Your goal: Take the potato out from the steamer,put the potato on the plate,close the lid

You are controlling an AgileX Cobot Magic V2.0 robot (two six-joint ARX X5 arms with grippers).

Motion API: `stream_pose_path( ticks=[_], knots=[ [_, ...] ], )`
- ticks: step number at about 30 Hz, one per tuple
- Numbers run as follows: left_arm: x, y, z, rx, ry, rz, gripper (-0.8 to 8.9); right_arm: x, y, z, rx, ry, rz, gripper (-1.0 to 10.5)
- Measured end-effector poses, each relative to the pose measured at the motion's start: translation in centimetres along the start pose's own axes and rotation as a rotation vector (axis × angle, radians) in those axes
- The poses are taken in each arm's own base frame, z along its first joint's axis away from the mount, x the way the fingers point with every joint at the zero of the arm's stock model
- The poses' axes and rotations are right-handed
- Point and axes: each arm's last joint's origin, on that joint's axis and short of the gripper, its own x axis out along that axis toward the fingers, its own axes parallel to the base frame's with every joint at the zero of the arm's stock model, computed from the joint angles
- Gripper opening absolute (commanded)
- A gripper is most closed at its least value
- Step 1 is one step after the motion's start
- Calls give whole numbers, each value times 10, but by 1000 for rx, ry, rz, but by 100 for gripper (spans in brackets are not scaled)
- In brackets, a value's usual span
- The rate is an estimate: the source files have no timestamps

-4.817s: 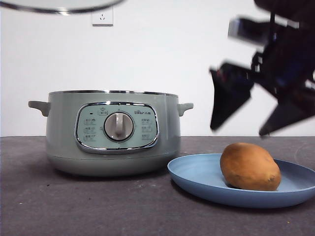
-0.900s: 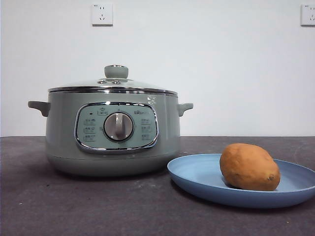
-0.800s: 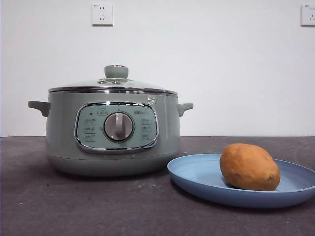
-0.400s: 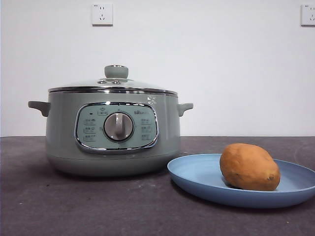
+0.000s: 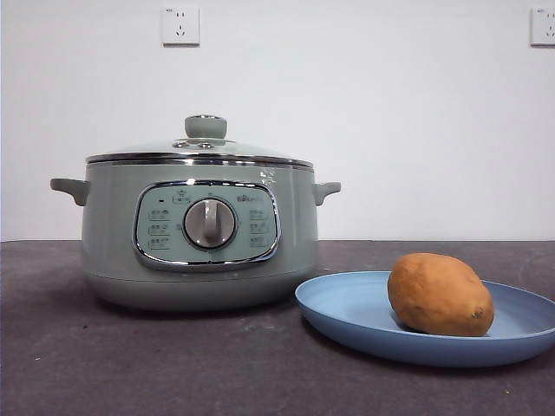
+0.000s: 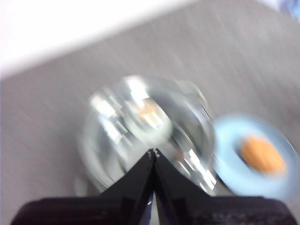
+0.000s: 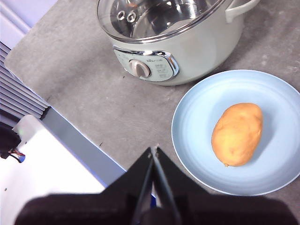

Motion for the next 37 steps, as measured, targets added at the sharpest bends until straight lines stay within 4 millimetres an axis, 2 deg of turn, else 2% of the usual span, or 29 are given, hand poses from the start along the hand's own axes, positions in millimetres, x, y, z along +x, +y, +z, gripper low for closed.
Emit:
stream_pose_path(
  ticks=[4,7,11,14,18,27,33,37],
  knots=[
    [-30,8,-2,26,-231,119,-3,0,0,0,0,0,-2,1],
    [-41,11,-18,48,-377,211,-3,0,0,0,0,0,-2,1],
    [-45,13,-53,75,-517,319,-3,0,0,0,0,0,-2,1],
    [-38,13,-87,77,-539,368,-3,0,0,0,0,0,-2,1],
    [-17,13,-137,58,-498,391,-3,0,0,0,0,1,-2,1],
    [23,12,-227,-90,-413,430,-3,0,0,0,0,0,-2,1],
    [39,10,-264,-155,-376,445,-3,0,0,0,0,0,-2,1],
    [45,9,-279,-168,-379,442,-3,0,0,0,0,1,-2,1]
  ],
)
